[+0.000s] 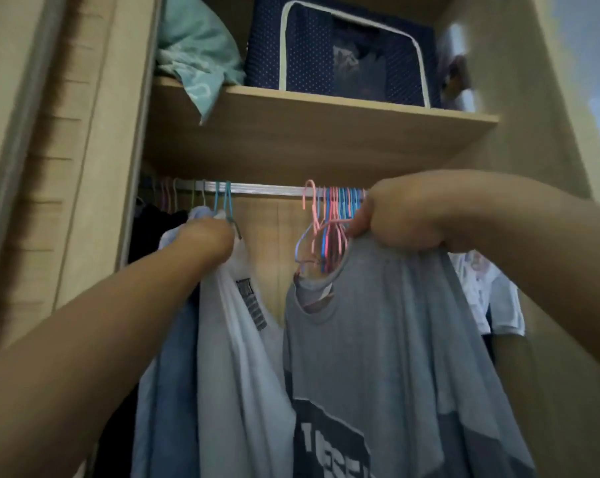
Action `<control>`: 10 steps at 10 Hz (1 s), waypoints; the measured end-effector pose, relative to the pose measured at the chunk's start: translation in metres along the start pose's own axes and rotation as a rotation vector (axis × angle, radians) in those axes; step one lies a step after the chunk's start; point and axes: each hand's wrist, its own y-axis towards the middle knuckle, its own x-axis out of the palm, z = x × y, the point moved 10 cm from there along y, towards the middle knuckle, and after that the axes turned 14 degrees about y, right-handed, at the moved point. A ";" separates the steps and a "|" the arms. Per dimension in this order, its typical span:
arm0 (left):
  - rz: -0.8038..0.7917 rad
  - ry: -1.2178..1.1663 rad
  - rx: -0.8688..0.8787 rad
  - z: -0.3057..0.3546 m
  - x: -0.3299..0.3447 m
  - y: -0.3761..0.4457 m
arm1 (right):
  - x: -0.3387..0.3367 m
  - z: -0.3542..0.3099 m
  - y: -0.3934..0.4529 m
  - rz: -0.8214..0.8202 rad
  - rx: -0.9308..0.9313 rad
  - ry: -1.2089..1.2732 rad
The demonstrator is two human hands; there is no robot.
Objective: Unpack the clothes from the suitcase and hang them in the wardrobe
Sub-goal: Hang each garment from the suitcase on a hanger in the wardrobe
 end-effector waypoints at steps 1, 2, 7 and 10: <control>-0.019 -0.120 0.090 0.002 0.007 0.003 | -0.023 -0.034 0.036 0.038 -0.047 -0.044; 0.066 -0.193 0.100 -0.012 0.005 0.002 | -0.015 -0.073 0.066 -0.011 -0.135 0.021; 0.174 -0.147 0.110 0.005 0.020 -0.010 | 0.043 0.005 -0.015 -0.021 -0.126 -0.100; 0.016 -0.277 -0.089 0.021 0.021 -0.014 | 0.062 -0.014 -0.006 -0.119 0.003 -0.345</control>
